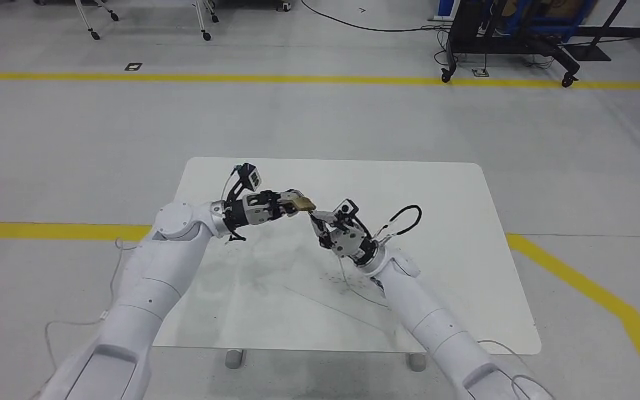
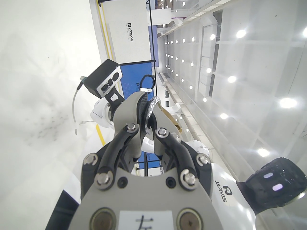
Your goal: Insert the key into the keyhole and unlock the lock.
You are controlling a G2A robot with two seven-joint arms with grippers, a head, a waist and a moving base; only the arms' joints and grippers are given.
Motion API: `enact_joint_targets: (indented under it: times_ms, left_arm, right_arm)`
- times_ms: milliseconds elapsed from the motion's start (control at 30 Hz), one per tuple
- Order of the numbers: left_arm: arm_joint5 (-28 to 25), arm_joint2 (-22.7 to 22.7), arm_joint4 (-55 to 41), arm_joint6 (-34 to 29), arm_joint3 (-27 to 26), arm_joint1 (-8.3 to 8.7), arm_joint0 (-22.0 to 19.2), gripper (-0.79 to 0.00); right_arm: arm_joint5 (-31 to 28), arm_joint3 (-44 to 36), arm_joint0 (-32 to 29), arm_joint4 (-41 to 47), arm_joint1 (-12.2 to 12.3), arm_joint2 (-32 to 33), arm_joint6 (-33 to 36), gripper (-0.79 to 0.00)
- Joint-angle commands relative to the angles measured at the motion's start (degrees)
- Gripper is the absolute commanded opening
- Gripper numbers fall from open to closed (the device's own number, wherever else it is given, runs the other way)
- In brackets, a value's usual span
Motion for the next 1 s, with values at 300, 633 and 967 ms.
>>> enact_joint_targets:
  times_ms: [300, 633, 967]
  left_arm:
    - [0.2, -1.0, 4.3, 3.6, -3.2, 0.55, 1.5, -0.785]
    - [3.7, 4.4, 26.7, 11.8, -9.6, 0.93, 2.1, -0.785]
    - [9.8, 13.3, 45.4, 13.6, -13.0, -0.15, 1.4, -0.785]
  right_arm:
    - [-4.0, -5.8, -1.7, -12.6, 2.0, 2.2, -3.4, 0.000]
    - [-3.7, -36.7, -18.1, -31.2, 8.3, 19.8, -13.9, 0.000]
    - [-2.3, -45.8, -23.8, -33.0, 9.2, 24.1, -16.6, 0.000]
